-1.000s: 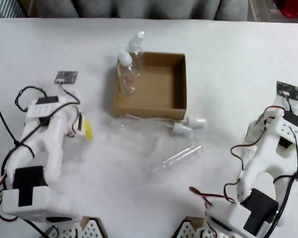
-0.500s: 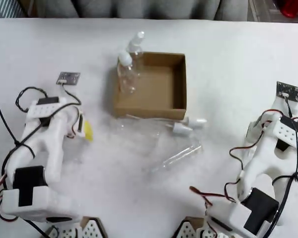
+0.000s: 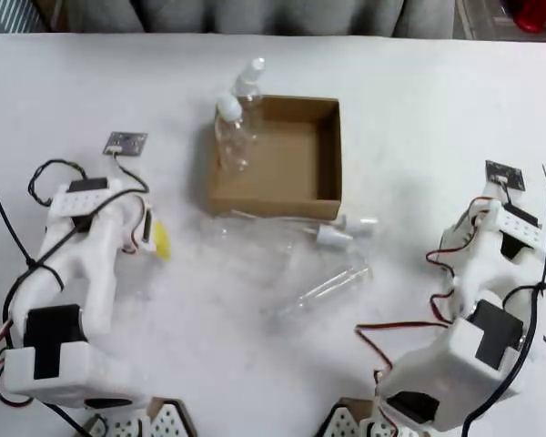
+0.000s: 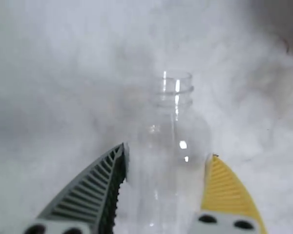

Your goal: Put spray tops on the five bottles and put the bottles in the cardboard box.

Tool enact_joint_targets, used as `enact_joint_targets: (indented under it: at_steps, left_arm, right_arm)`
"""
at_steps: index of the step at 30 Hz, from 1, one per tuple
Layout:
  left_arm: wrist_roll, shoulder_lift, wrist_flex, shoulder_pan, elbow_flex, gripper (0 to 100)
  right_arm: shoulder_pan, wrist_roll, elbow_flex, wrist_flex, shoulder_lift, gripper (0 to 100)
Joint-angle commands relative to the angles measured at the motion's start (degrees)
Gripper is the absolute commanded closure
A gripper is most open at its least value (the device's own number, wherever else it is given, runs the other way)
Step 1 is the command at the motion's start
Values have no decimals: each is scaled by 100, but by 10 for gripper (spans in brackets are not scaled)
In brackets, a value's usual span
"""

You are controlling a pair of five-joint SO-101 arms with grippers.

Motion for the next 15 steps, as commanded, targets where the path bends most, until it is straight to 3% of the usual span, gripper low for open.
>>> enact_joint_targets:
  at_steps: [1,10,15]
  left_arm:
    - [-79,-303,-158,48,0,976]
    - [-53,-303,-316,66,18,976]
    - [-44,-321,-316,66,-26,966]
  right_arm:
    - [-57,-9,-281,-13,-57,988]
    - [-400,-18,-88,1376,-708,982]
    - [-655,-70,747,637,-1323,982]
